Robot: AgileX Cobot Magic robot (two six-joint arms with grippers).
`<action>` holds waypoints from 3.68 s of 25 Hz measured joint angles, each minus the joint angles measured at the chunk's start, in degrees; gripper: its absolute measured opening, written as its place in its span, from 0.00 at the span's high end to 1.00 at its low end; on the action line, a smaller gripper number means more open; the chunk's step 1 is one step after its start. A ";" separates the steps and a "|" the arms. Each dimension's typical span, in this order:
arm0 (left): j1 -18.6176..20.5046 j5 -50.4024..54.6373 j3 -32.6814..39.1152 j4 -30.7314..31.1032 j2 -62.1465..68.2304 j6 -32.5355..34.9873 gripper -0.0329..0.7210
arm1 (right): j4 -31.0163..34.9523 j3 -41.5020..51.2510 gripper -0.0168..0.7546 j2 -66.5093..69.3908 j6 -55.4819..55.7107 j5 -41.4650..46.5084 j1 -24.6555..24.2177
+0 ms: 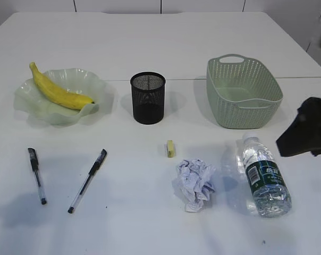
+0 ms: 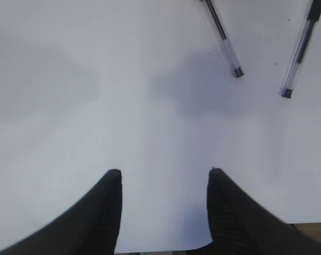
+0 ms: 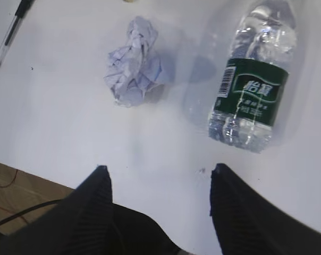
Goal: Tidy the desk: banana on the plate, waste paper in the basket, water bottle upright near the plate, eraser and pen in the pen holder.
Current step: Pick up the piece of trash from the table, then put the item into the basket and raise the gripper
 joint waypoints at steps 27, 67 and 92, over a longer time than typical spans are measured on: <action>0.00 0.00 1.34 -0.09 -0.13 0.00 0.48 | 1.20 -13.17 0.41 34.26 -0.02 -9.98 9.53; 0.00 -0.14 1.34 -0.09 -0.13 0.00 0.48 | 4.53 -16.36 0.83 39.94 -0.26 -8.13 13.58; 0.00 -0.14 1.34 -0.09 -0.13 0.00 0.48 | -20.81 -35.02 0.83 32.16 13.00 -5.08 3.75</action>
